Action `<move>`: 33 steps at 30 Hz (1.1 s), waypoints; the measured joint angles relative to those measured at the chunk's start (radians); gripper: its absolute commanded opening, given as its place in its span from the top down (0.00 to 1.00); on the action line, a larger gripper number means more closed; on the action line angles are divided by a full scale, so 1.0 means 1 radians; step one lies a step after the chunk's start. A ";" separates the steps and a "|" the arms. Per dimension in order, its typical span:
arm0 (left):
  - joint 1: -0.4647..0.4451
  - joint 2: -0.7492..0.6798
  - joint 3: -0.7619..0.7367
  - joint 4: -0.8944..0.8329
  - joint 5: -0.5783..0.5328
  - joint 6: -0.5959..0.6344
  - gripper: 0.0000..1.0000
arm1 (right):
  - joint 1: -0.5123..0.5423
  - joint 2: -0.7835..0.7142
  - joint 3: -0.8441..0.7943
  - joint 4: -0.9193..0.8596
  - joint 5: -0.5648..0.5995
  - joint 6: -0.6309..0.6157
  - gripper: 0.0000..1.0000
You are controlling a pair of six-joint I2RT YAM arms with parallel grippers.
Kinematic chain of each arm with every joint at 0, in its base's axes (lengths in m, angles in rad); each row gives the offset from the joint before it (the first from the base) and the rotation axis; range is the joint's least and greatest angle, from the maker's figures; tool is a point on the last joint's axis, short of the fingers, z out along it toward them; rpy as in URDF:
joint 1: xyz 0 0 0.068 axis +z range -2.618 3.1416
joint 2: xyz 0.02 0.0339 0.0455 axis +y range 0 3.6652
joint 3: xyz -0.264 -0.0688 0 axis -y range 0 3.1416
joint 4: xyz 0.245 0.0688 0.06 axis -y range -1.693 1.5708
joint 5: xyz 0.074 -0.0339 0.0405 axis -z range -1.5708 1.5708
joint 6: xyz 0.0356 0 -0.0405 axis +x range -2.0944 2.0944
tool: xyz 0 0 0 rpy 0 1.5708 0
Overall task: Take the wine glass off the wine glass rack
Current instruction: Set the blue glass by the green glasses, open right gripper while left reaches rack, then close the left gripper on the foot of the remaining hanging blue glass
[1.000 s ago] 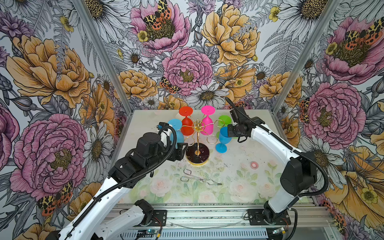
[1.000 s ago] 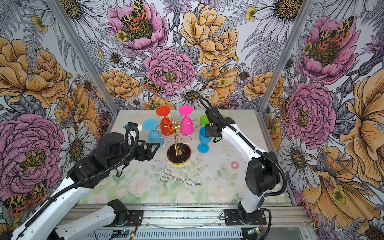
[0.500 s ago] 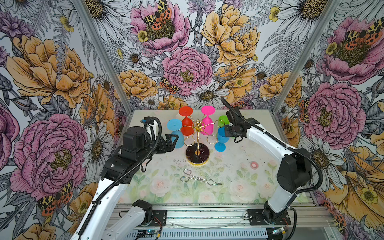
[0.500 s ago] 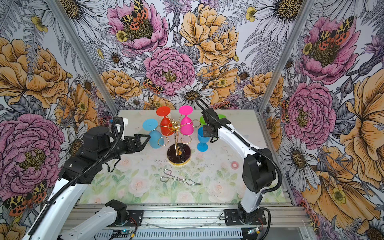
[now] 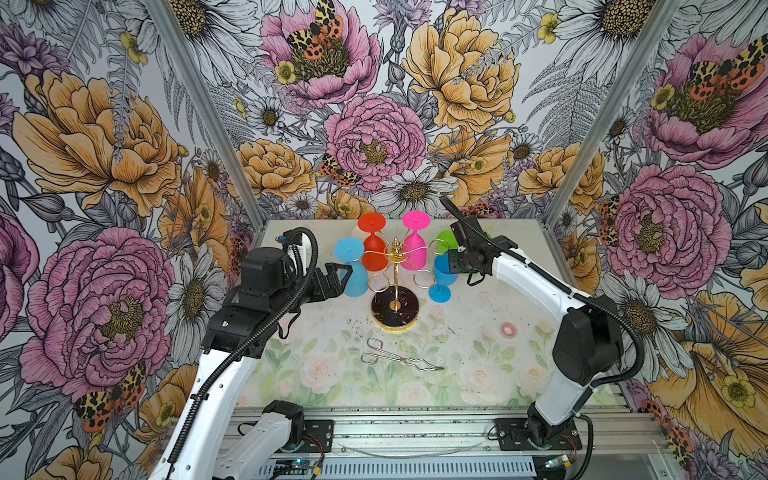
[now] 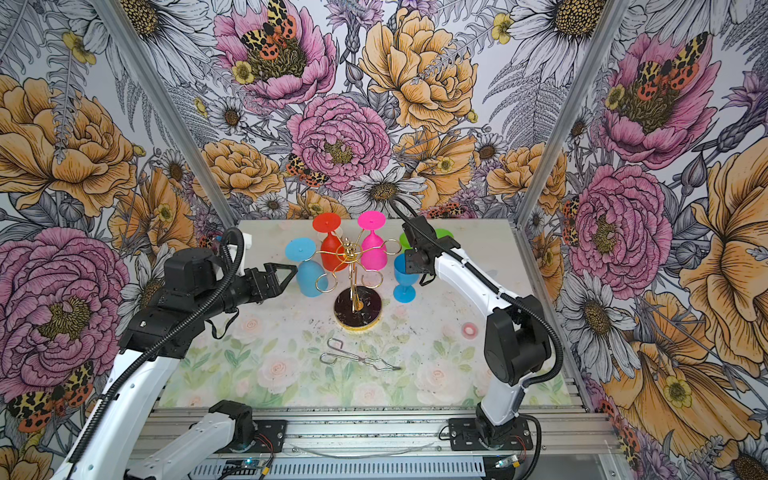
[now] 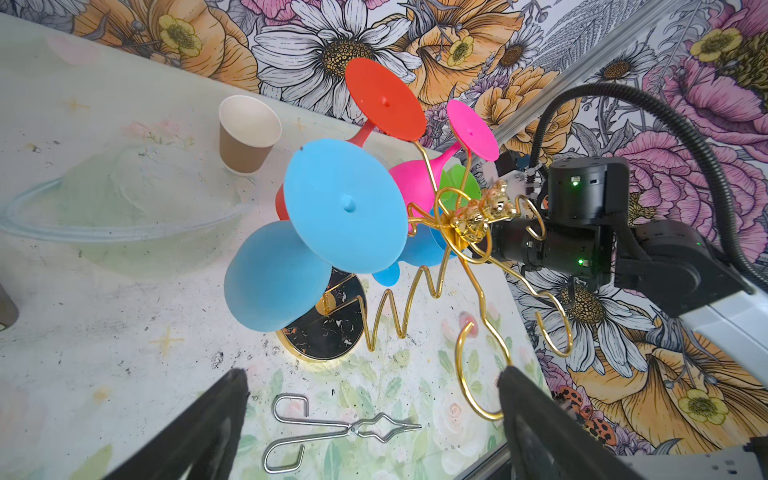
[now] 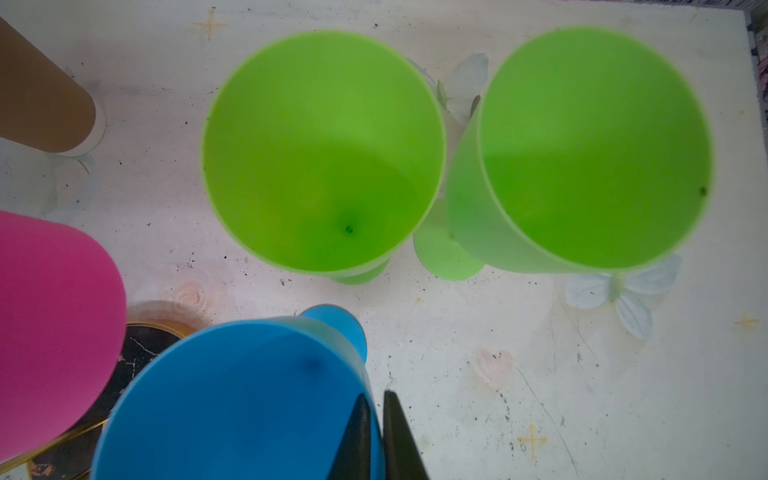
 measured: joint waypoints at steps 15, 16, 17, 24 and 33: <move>0.053 0.037 0.032 -0.001 0.029 -0.026 0.06 | 0.000 -0.057 0.034 -0.002 -0.094 -0.002 0.36; 0.053 0.044 0.037 0.000 0.032 -0.026 0.07 | -0.002 -0.075 0.034 -0.001 -0.103 -0.001 0.32; 0.053 0.051 0.041 0.000 0.033 -0.027 0.07 | -0.003 -0.092 0.034 -0.001 -0.109 0.000 0.31; 0.086 0.117 0.053 0.015 0.063 -0.059 0.14 | -0.037 -0.233 -0.039 0.005 -0.163 0.003 0.26; 0.130 0.195 0.054 0.085 0.135 -0.107 0.28 | -0.048 -0.398 -0.250 0.005 -0.199 -0.046 0.24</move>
